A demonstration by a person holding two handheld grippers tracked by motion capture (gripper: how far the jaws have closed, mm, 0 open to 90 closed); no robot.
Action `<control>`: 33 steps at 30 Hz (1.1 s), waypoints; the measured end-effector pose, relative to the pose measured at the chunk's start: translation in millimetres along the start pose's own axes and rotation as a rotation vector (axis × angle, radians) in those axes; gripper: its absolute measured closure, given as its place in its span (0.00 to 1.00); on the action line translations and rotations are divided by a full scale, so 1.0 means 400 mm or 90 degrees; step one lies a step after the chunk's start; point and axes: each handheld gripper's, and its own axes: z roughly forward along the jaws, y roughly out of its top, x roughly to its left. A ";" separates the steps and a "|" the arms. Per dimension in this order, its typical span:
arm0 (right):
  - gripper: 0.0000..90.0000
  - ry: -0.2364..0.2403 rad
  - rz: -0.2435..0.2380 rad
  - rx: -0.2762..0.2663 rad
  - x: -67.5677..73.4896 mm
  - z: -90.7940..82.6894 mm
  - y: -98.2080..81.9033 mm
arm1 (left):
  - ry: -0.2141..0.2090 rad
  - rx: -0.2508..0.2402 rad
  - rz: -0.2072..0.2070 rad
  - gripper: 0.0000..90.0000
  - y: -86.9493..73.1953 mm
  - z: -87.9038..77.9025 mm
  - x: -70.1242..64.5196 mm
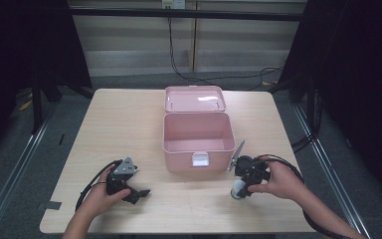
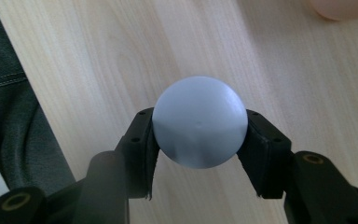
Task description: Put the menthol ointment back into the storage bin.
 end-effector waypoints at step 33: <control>0.56 0.003 0.079 0.022 -0.032 -0.144 0.029 | 0.000 0.000 0.000 0.00 0.000 0.000 0.000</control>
